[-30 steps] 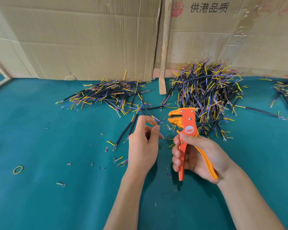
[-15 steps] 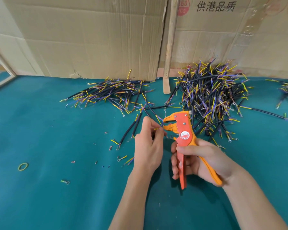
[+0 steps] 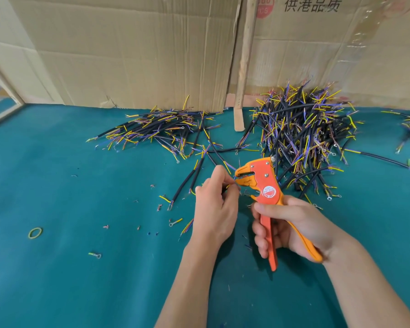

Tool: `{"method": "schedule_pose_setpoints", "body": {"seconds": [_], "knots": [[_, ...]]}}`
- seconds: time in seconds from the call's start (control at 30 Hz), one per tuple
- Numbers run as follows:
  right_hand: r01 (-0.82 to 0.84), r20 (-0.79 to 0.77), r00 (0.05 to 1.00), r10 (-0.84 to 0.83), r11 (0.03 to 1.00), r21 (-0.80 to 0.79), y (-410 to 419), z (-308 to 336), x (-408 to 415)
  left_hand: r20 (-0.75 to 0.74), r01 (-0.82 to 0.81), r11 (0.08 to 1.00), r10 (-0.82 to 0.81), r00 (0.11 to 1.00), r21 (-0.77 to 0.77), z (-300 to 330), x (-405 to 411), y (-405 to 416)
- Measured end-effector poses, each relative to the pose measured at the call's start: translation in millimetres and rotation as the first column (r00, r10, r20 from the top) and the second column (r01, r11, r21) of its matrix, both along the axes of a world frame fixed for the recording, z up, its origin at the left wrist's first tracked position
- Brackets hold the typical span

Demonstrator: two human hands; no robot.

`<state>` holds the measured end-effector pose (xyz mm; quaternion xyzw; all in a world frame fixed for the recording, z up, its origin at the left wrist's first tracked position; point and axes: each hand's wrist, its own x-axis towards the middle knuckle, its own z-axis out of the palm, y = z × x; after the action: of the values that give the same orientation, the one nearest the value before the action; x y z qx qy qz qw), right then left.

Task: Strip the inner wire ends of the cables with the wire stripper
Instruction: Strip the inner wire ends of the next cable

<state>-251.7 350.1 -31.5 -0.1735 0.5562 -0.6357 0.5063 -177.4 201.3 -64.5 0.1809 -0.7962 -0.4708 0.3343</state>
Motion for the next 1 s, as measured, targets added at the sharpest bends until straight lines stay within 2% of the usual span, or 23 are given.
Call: {"method": "schedule_pose_setpoints", "body": {"seconds": [0.3, 0.47, 0.6, 0.7, 0.8, 0.9, 0.93, 1.0], "knots": [[0.017, 0.043, 0.999, -0.017, 1.000, -0.009, -3, -3, 2, -0.008, 0.010, 1.000, -0.010, 1.000, -0.014, 0, 0, -2], [0.139, 0.001, 0.990, -0.139, 0.990, -0.011, -9, -6, 2, -0.006, 0.011, 0.999, -0.011, 1.000, -0.037, -1, -2, -1], [0.095, 0.080, 0.993, -0.085, 0.986, -0.136, -7, -7, 0, -0.026, -0.017, 1.000, 0.016, 1.000, -0.017, -5, -2, -3], [0.164, 0.121, 0.983, -0.141, 0.964, -0.208, -3, -6, -6, 0.001, -0.063, 0.998, 0.063, 0.998, 0.006, -4, -3, -4], [0.245, 0.183, 0.962, -0.204, 0.939, -0.241, 4, -4, -13, 0.000, -0.099, 0.983, 0.100, 0.995, 0.152, 6, -5, 1], [0.180, 0.218, 0.971, -0.097, 0.898, -0.402, 13, -1, -18, 0.023, -0.007, 0.946, 0.000, 1.000, 0.324, 31, -29, 12], [0.114, 0.216, 0.976, -0.010, 0.873, -0.475, 15, -1, -19, -0.011, 0.083, 0.894, -0.087, 0.996, 0.440, 41, -44, 17], [0.018, 0.233, 0.960, 0.154, 0.799, -0.601, 18, -1, -18, -0.125, 0.297, 0.722, -0.283, 0.951, 0.625, 67, -72, 28]]}}
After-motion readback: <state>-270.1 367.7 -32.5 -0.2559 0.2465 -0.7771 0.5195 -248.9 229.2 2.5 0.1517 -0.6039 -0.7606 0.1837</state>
